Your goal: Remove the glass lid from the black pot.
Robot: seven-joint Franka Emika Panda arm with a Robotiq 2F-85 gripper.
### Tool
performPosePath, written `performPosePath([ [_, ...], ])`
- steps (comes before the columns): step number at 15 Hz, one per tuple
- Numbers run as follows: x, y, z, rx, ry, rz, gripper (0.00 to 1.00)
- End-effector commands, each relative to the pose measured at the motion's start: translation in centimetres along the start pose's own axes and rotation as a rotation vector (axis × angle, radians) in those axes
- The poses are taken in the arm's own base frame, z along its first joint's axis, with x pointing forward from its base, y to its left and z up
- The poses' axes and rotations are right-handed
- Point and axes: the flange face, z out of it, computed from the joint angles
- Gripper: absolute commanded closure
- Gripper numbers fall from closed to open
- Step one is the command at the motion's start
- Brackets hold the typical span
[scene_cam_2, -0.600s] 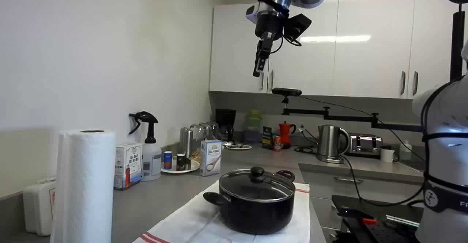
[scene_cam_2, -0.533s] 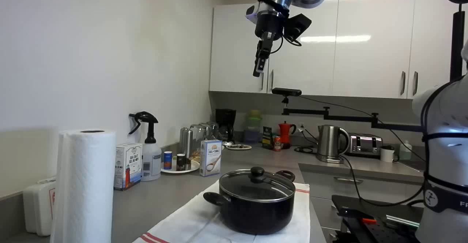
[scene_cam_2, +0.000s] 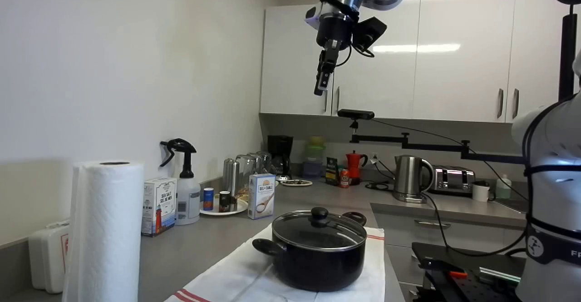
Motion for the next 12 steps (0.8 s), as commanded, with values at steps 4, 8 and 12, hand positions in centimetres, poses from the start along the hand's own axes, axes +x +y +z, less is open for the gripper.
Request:
performPosePath([
  [4, 0.6, 1.0, 1.8, 0.006, -0.025, 0.038, 0.00],
  [8, 1.1, 2.4, 5.8, 0.006, -0.083, 0.119, 0.00],
  [12, 1.7, 4.0, 10.9, -0.001, -0.134, 0.210, 0.00],
])
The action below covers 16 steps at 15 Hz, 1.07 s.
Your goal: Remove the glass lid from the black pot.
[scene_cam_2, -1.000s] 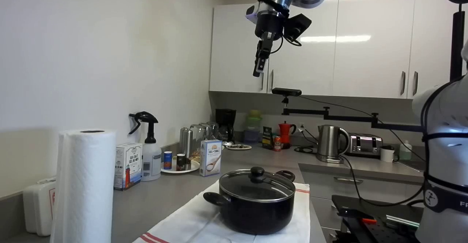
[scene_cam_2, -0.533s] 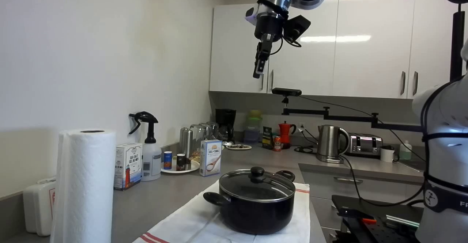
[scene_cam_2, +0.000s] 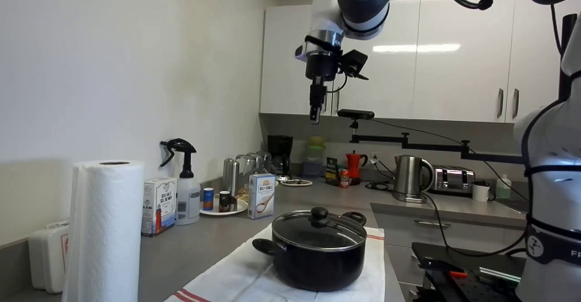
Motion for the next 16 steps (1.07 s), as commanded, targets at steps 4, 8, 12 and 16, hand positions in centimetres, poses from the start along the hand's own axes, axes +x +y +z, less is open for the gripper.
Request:
performPosePath([
  [4, 1.6, 2.3, 8.6, -0.013, -0.070, 0.160, 0.00],
  [8, 0.4, 3.4, 13.3, -0.010, -0.134, 0.227, 0.00],
  [12, -1.5, 3.6, 16.9, 0.004, -0.199, 0.266, 0.00],
  [16, -2.9, 3.1, 18.8, 0.017, -0.223, 0.278, 0.00],
])
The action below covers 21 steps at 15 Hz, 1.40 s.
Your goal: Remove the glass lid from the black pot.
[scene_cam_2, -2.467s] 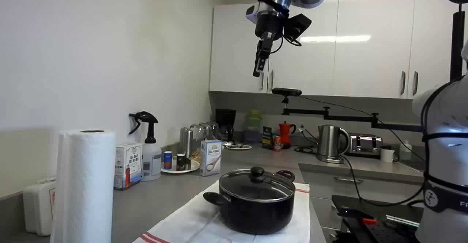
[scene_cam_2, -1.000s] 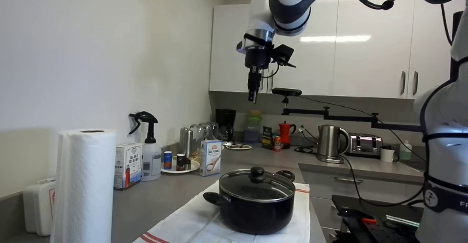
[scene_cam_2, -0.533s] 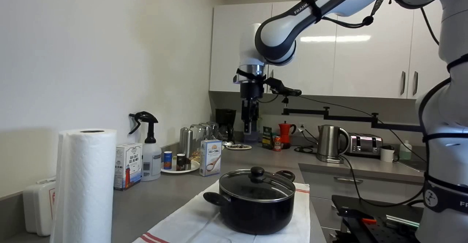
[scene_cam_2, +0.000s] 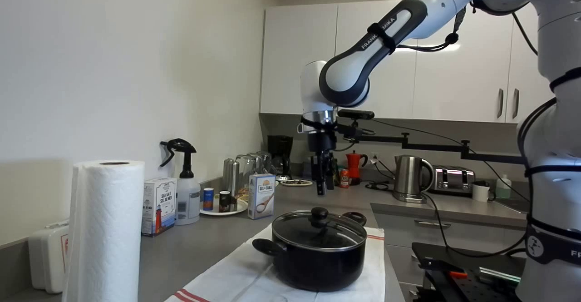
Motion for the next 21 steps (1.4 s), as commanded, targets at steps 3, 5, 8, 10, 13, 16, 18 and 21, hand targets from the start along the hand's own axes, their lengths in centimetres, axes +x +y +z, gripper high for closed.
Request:
performPosePath([
  [3, -1.0, -0.3, 2.2, 0.019, 0.027, 0.029, 0.00],
  [5, -1.0, -0.5, 2.8, 0.032, 0.049, 0.026, 0.00],
  [8, -0.8, -0.7, 3.7, 0.045, 0.093, 0.025, 0.00],
  [10, -0.3, -0.7, 4.3, 0.044, 0.114, 0.028, 0.00],
  [13, 0.1, -0.9, 5.2, 0.039, 0.127, 0.024, 0.00],
  [16, 0.3, -1.0, 5.6, 0.036, 0.140, 0.020, 0.26],
  [18, 0.4, -1.0, 5.7, 0.036, 0.145, 0.022, 0.40],
  [21, 0.3, -0.9, 5.2, 0.036, 0.153, 0.024, 0.62],
])
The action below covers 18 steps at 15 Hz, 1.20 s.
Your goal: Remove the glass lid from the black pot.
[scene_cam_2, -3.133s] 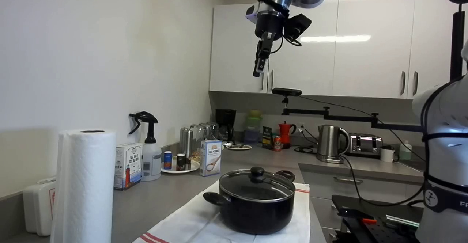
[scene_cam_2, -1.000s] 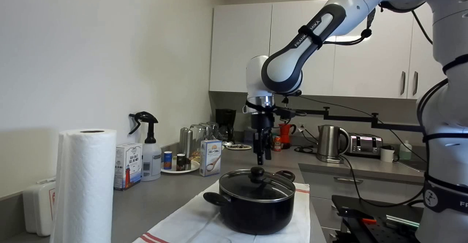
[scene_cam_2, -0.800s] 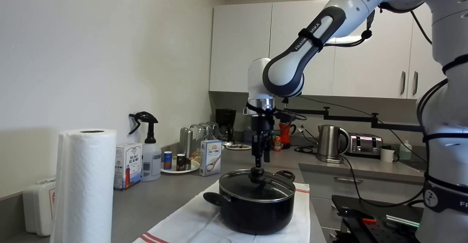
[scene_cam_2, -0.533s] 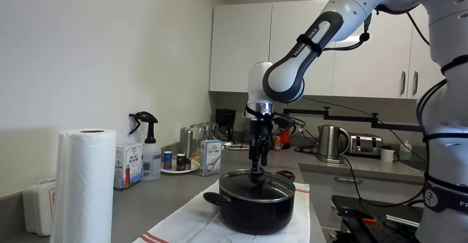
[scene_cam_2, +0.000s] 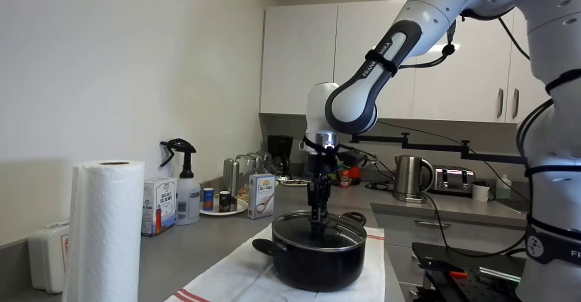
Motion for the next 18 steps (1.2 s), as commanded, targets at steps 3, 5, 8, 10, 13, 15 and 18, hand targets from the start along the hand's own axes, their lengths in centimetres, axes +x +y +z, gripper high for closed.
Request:
performPosePath([
  [3, 0.1, -0.2, -0.8, 0.006, 0.031, -0.006, 0.75],
  [5, 0.0, -0.3, -1.3, 0.000, 0.034, -0.010, 0.75],
  [8, -0.3, -0.2, -2.8, -0.027, 0.052, -0.027, 0.75],
  [10, -0.7, -0.4, -4.2, -0.042, 0.083, -0.048, 0.75],
  [13, -0.7, -0.8, -6.8, -0.068, 0.130, -0.082, 0.75],
  [15, -0.6, -1.2, -8.2, -0.081, 0.158, -0.096, 0.75],
  [18, -0.5, -2.4, -9.2, -0.084, 0.167, -0.124, 0.75],
])
